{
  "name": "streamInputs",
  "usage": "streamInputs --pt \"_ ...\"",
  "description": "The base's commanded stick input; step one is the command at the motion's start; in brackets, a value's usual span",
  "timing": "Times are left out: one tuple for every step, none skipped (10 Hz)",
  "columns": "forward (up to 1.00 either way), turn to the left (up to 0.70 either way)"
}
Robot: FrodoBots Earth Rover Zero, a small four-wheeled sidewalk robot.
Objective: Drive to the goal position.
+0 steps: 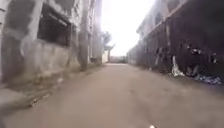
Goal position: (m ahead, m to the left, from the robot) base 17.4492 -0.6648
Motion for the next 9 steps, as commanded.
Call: streamInputs --pt "1.0 0.0" --pt "1.0 0.0" --pt "1.0 -0.27" --pt "1.0 -0.27" --pt "1.0 -0.11" --pt "1.0 0.0" --pt "1.0 0.0" --pt "1.0 0.0" --pt "1.0 0.0"
